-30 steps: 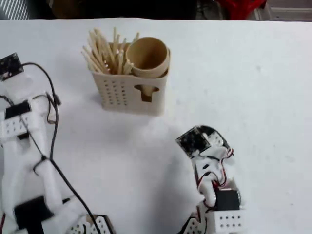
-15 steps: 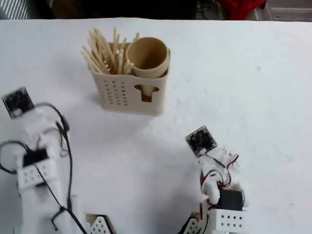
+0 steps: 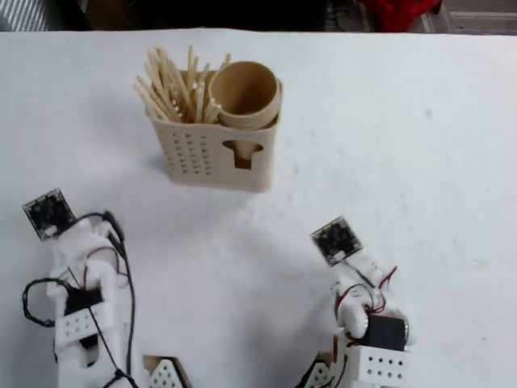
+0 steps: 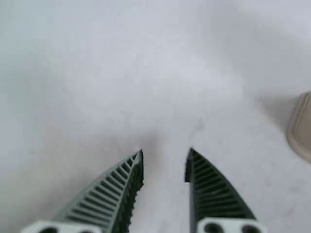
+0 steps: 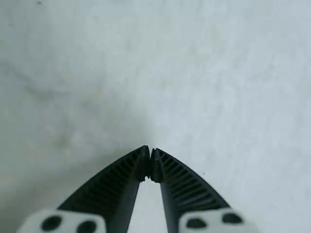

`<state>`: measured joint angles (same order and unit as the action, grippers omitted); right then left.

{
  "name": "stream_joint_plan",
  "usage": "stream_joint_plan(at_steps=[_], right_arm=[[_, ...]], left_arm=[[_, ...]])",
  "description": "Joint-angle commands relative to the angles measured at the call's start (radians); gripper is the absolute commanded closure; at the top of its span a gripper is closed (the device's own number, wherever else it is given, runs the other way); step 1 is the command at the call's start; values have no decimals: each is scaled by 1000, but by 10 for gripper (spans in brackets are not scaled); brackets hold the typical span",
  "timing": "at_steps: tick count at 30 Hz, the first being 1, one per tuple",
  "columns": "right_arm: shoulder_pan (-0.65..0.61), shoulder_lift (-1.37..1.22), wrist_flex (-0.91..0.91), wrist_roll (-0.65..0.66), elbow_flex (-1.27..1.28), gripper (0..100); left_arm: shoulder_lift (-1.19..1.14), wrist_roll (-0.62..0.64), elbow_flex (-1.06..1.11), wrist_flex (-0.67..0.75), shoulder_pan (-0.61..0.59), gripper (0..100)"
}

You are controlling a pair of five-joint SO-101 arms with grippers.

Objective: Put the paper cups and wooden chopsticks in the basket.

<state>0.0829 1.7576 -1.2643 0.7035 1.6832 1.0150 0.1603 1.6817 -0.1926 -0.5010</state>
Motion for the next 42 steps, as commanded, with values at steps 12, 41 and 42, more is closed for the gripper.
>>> stream_joint_plan(at_steps=[12,41,42], right_arm=[[199,-1,-5,11,9,981],[199,-1,-5,11,9,981],[199,-1,-5,11,9,981]], left_arm=[[13,0,0,-2,-10,924],[13,0,0,-2,-10,924],[13,0,0,-2,-10,924]])
